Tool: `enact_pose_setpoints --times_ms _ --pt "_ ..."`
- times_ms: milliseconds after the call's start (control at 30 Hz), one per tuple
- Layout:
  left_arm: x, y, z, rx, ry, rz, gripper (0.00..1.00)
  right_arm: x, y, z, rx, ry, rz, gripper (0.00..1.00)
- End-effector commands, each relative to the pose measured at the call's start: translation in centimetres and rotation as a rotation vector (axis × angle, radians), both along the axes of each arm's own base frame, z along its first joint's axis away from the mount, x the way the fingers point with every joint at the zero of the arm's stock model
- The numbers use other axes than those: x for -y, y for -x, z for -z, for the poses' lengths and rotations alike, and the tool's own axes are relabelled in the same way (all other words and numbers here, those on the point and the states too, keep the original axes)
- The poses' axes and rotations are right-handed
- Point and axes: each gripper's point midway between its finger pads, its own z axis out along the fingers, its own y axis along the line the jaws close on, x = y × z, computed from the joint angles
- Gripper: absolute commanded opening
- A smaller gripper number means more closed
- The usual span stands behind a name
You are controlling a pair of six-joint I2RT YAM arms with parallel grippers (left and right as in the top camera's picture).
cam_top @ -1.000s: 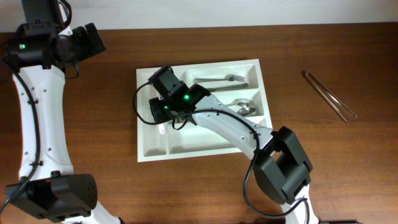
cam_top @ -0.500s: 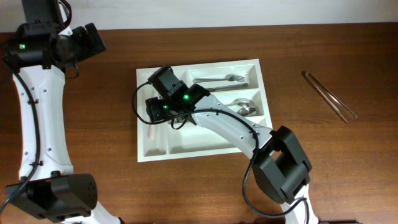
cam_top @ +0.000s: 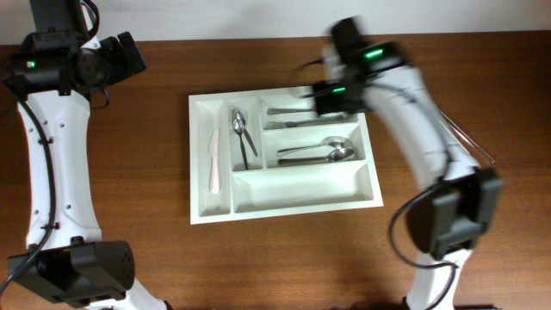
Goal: Pack container
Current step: 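Move the right gripper to the metal tongs and close on them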
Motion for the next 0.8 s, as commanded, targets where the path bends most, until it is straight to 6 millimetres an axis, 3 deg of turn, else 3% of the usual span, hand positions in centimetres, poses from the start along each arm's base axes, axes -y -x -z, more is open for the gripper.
enact_pose_setpoints --times_ms 0,133,333,500,600,767 --pt "-0.3 -0.1 -0.1 0.001 -0.013 0.002 0.99 10.2 0.7 -2.1 -0.006 0.163 -0.019 0.92" --pt "-0.2 -0.1 -0.1 0.001 -0.013 0.003 0.99 19.1 2.5 -1.5 -0.068 0.154 0.168 0.87" --pt "-0.3 -0.1 -0.1 0.001 -0.013 0.002 0.99 27.0 4.2 -0.4 -0.097 0.172 0.247 0.67" --pt "-0.3 -0.1 -0.1 0.001 -0.013 0.002 0.99 30.5 4.5 2.0 -0.128 0.181 0.232 0.64" --pt "-0.3 -0.1 -0.1 0.001 -0.013 0.002 0.99 31.0 4.3 3.7 -0.151 0.188 0.162 0.55" --pt "-0.3 -0.1 -0.1 0.001 -0.013 0.002 0.99 31.3 3.4 6.9 -0.181 0.18 0.117 0.13"
